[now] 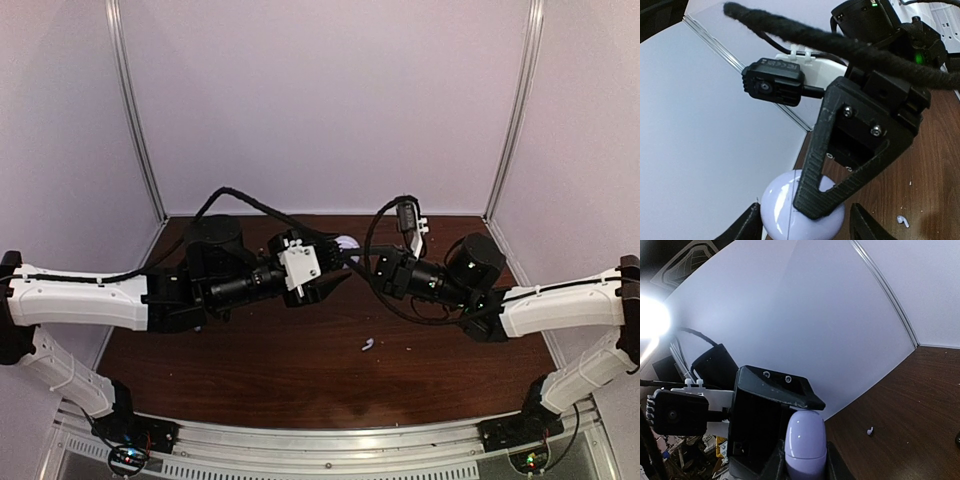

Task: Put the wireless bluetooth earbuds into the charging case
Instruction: Pass from the right arm to the left

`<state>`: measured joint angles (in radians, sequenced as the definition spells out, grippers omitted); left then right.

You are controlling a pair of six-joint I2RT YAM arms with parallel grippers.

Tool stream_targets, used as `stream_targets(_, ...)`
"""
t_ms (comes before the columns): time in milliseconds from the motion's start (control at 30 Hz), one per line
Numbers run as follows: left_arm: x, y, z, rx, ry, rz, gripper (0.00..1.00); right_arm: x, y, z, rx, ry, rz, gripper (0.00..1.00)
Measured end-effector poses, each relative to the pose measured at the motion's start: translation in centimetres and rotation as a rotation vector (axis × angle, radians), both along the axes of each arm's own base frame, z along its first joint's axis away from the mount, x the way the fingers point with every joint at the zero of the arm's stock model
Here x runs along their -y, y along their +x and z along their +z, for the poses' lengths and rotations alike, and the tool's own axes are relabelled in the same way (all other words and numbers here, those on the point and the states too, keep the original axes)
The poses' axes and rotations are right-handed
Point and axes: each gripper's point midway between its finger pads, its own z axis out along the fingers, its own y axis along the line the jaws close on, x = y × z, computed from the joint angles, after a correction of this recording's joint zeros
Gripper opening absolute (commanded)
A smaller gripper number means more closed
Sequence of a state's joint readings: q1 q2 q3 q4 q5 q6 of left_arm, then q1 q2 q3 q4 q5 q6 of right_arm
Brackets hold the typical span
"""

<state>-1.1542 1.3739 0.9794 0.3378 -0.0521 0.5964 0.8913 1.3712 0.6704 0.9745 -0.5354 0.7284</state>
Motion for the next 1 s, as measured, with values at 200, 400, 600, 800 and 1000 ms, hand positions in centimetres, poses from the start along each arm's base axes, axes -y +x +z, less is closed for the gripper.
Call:
stream_targets(200,-0.08,0.15,0.09,0.008,0.004,0.013,0.55,-0.21,-0.28,-0.09,-0.006,-0.001,0.01,0.21)
stream_targets(400,-0.17,0.29,-0.06,0.011,0.013,0.028,0.5,-0.45,-0.29,-0.21,-0.013,-0.003,0.016,0.24)
stream_targets(600,-0.22,0.39,-0.04,0.02,0.018,0.037,0.4,-0.57,-0.3,-0.18,-0.021,-0.003,0.021,0.41)
stream_targets(800,-0.25,0.37,0.03,0.021,0.016,0.045,0.38,-0.82,-0.6,-0.47,-0.015,-0.018,0.028,0.42)
stream_targets(1000,-0.57,0.56,0.64,0.029,-0.002,0.063,0.37,-0.69,-0.52,-0.3,-0.013,-0.017,0.018,0.34)
